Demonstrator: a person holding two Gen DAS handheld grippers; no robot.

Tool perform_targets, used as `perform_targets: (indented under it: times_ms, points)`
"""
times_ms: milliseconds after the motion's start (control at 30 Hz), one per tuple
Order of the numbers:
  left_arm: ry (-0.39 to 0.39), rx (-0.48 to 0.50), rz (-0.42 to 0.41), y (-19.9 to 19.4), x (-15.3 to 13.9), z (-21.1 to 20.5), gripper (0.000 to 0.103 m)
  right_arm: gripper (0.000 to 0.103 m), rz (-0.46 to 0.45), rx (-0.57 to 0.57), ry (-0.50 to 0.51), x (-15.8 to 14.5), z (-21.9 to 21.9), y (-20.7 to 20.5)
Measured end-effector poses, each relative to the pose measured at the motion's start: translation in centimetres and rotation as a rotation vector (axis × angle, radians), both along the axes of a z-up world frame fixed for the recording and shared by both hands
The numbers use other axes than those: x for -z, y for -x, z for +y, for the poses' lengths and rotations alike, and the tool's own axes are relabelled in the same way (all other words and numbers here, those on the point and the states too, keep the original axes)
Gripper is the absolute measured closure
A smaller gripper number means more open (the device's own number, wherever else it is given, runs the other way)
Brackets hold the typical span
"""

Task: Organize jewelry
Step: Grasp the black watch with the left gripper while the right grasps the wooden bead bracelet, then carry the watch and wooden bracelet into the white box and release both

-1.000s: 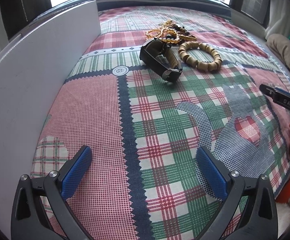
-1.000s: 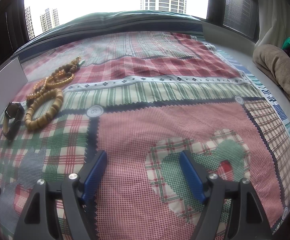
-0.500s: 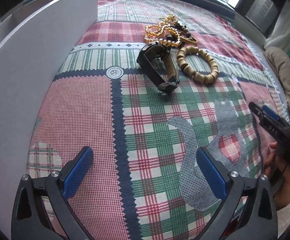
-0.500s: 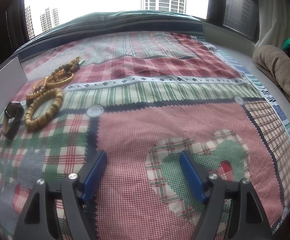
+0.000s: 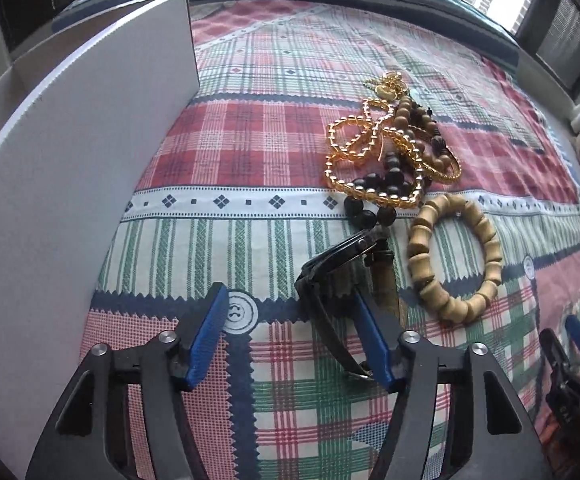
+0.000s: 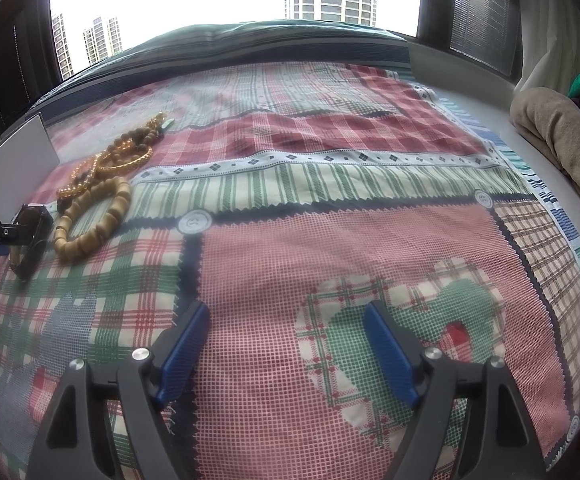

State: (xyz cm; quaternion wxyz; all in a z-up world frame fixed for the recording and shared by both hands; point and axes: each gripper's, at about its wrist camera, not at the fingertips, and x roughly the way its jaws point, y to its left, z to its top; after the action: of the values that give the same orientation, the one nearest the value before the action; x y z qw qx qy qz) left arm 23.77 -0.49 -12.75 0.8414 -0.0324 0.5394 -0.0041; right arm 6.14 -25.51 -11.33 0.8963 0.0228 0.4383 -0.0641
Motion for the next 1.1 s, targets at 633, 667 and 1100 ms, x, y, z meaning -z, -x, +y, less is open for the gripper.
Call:
perform_targets:
  times_ms: [633, 667, 1100]
  points:
    - [0.189, 0.001, -0.048, 10.2, -3.4, 4.9, 0.100, 0.056, 0.259, -0.176, -0.276, -1.3, 7.9, -11.7]
    - [0.192, 0.003, -0.053, 10.6, -3.8, 5.1, 0.100, 0.057, 0.264, -0.198, -0.224, -1.0, 9.1, -12.0]
    - [0.297, 0.055, -0.204, 18.5, -13.2, 9.2, 0.100, 0.089, 0.075, -0.443, -0.159, -12.3, 12.4, -4.3]
